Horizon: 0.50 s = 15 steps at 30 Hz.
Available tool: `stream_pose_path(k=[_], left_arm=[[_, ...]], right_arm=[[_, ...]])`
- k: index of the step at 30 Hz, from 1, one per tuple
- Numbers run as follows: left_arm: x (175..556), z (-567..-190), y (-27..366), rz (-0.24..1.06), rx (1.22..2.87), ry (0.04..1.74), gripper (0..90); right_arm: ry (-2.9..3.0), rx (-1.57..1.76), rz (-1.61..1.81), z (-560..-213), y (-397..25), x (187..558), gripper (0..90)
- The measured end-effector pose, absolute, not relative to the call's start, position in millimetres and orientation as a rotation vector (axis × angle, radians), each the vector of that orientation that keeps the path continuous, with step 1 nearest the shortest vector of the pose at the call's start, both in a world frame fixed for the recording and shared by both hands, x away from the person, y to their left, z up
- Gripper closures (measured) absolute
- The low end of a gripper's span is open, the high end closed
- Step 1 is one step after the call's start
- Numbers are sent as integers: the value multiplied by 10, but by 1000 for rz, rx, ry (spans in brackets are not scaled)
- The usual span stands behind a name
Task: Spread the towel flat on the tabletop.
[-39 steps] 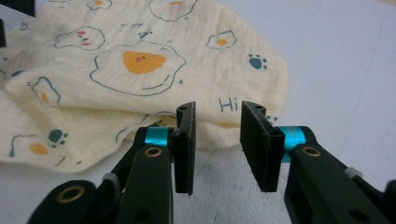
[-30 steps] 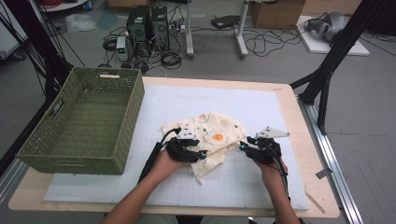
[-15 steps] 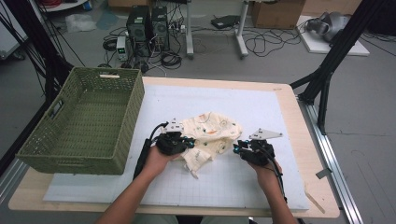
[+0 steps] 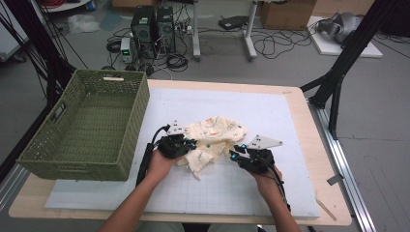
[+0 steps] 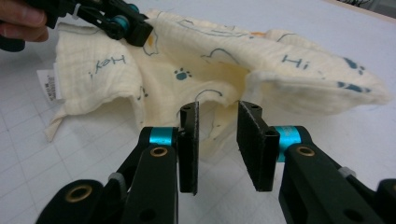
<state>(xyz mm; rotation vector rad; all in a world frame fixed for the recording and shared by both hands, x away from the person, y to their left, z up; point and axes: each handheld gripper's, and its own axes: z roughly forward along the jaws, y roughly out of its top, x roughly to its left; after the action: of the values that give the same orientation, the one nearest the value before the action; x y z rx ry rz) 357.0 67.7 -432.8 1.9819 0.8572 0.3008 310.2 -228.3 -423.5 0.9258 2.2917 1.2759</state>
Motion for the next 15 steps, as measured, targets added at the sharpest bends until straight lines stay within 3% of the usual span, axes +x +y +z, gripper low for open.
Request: stream_pose_path(k=[12, 13, 15], left_arm=[[3556, -4330, 645, 287, 1980, 846, 860], [3556, -4330, 645, 287, 1980, 846, 860], [3564, -4328, 672, 293, 1979, 855, 859]], right_arm=[[2391, 955, 1061, -4492, -2083, 3299, 683], [2389, 960, 1057, -4491, -2092, 3300, 706], [2412, 940, 1068, -4488, -2094, 3299, 835]])
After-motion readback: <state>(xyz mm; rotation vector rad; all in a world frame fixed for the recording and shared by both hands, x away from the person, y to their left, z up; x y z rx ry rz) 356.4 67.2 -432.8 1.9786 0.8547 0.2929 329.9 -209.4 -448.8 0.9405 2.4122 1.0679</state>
